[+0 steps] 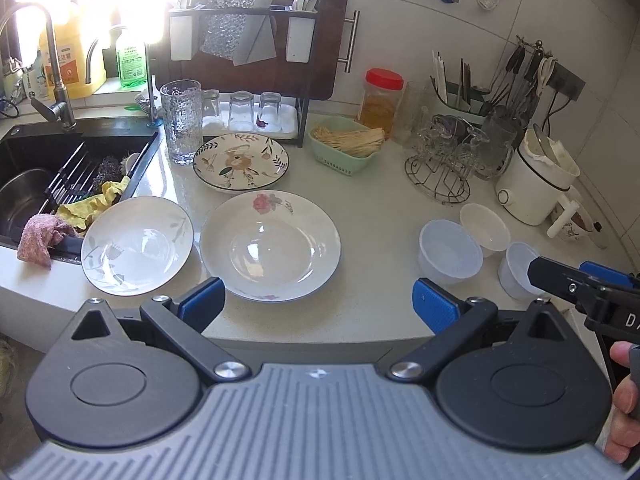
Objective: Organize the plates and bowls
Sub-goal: 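Move both grippers down to the rim of the grey-leaf white plate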
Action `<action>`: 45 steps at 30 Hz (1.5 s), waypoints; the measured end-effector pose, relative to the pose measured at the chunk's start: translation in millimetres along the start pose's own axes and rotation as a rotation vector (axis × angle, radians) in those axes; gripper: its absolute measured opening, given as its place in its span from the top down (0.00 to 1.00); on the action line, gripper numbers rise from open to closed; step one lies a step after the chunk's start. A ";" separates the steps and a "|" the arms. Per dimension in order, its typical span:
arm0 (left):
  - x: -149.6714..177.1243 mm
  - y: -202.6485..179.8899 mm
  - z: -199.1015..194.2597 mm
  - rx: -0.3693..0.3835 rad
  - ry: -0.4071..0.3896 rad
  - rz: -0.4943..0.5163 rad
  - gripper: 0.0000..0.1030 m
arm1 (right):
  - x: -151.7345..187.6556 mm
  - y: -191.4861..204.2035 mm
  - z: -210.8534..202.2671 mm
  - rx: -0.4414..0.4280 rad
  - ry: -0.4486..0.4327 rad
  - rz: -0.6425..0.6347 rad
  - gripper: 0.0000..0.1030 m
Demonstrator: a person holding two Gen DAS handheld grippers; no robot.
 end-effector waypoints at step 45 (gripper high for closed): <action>-59.2 317.4 224.8 0.177 0.222 0.024 0.14 | 82.2 228.7 261.4 -0.098 0.318 0.181 0.29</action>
Point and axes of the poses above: each gripper's, at about its wrist camera, not at the fingertips, and z roughly the way its jaws point, y to its left, x to its underside, the point moved 8 cm from there along z, roughly the way its jaws point, and after that the axes turned 6 degrees about -x, right-handed, at the moved point
